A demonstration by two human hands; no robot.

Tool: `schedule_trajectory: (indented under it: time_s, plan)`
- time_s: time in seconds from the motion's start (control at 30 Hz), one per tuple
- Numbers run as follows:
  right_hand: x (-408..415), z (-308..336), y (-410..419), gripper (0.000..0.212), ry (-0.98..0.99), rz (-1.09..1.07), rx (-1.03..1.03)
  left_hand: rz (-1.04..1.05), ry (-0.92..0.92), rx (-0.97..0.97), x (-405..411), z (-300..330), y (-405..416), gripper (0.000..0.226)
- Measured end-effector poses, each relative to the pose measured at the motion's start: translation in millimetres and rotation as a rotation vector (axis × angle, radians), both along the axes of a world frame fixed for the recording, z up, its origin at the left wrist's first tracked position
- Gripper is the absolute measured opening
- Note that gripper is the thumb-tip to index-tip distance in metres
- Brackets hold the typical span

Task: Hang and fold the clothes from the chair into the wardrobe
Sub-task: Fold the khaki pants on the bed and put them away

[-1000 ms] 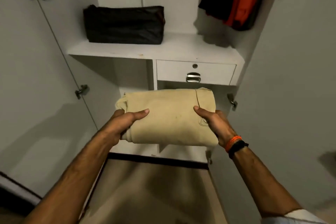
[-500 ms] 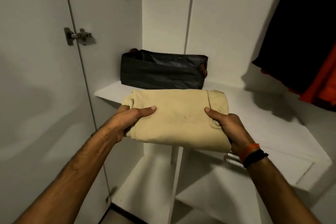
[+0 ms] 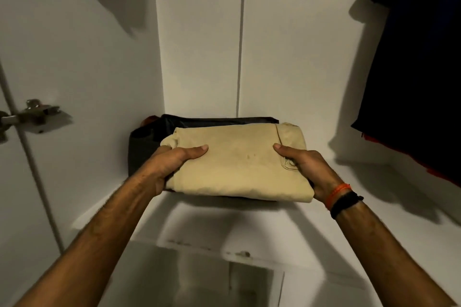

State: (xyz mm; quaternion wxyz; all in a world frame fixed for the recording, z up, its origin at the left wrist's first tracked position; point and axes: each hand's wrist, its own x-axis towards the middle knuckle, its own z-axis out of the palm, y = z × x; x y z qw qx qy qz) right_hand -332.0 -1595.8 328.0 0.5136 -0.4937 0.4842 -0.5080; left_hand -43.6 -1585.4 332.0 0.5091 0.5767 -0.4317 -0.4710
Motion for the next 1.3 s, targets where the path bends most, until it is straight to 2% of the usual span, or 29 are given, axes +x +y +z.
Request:
schedule_trajectory:
  time_s: [0.1, 0.2, 0.33, 0.43, 0.57, 0.7, 0.87, 0.93, 1.03, 1.07, 1.13, 1.23, 1.3]
  plan:
    - [9, 11, -36, 0.04, 0.026, -0.016, -0.003, -0.027, 0.02, -0.015, 9, 10, -39, 0.095]
    - [13, 20, -74, 0.045, 0.06, -0.005, -0.011, -0.049, 0.033, -0.036, 14, 19, -73, 0.076]
    - [14, 33, -125, 0.05, 0.108, 0.037, -0.022, -0.067, 0.037, -0.011, 17, 29, -110, 0.079]
    - [15, 46, -157, 0.053, 0.124, 0.085, -0.018, -0.036, 0.028, -0.004, 19, 38, -131, 0.07]
    - [22, 52, -191, 0.056, 0.131, 0.18, 0.003, -0.018, 0.025, 0.007, 25, 41, -160, 0.076]
    - [28, 45, -215, 0.069, 0.141, 0.189, 0.052, -0.046, -0.014, 0.059, 27, 34, -185, 0.07]
    - [37, 26, -229, 0.04, 0.19, 0.26, 0.199, -0.144, -0.074, 0.147, 36, 18, -206, 0.048]
    - [42, 21, -230, 0.029, 0.249, 0.297, 0.264, -0.218, -0.105, 0.229, 45, 10, -212, 0.06]
    - [48, 19, -230, 0.023, 0.308, 0.33, 0.353, -0.273, -0.123, 0.333, 56, 2, -219, 0.091]
    - [49, 18, -230, 0.021, 0.318, 0.342, 0.368, -0.287, -0.135, 0.359, 58, -1, -223, 0.095]
    - [53, 16, -232, 0.016, 0.363, 0.338, 0.401, -0.316, -0.172, 0.394, 59, -5, -229, 0.084]
    - [56, 8, -232, 0.025, 0.466, 0.311, 0.477, -0.381, -0.255, 0.424, 54, -6, -240, 0.077]
    - [57, 3, -231, 0.018, 0.515, 0.309, 0.51, -0.42, -0.298, 0.429, 48, -4, -249, 0.066]
